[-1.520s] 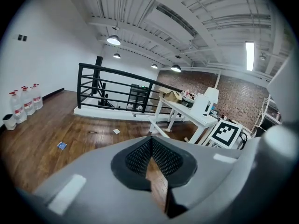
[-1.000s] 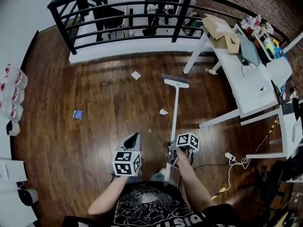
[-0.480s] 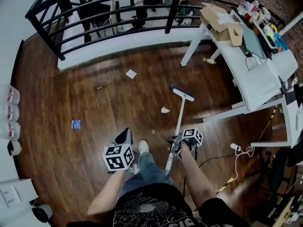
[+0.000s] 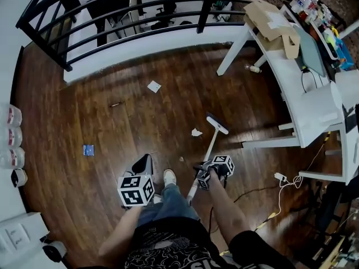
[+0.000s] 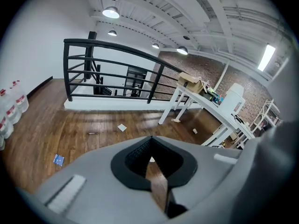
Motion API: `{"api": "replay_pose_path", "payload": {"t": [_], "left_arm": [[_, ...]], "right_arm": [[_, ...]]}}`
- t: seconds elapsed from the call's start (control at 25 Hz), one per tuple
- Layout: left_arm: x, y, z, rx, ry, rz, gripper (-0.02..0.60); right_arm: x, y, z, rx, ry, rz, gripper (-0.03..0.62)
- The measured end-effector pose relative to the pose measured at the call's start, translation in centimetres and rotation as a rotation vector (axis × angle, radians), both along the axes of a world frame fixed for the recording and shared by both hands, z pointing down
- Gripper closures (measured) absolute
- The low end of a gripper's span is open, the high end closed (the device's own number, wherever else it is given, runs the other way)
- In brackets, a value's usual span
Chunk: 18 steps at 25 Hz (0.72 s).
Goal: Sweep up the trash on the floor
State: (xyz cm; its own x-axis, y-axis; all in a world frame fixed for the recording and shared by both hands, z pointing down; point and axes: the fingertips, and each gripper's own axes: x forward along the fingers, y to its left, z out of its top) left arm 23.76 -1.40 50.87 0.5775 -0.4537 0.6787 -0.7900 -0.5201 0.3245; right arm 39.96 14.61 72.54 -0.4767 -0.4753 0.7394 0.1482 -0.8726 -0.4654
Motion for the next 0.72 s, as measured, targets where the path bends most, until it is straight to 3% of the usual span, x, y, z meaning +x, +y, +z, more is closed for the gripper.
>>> {"api": "replay_pose_path", "payload": {"t": [0.24, 0.72], "left_arm": [[0.0, -1.6, 0.0, -0.007, -0.004, -0.038, 0.577], [-3.6, -2.4, 0.7, -0.026, 0.013, -0.034, 0.577]], "right_arm": [[-2.0, -0.2, 1.3, -0.03, -0.036, -0.027, 0.594], [-6.4, -2.3, 1.3, -0.014, -0.057, 0.032, 0.594]]}}
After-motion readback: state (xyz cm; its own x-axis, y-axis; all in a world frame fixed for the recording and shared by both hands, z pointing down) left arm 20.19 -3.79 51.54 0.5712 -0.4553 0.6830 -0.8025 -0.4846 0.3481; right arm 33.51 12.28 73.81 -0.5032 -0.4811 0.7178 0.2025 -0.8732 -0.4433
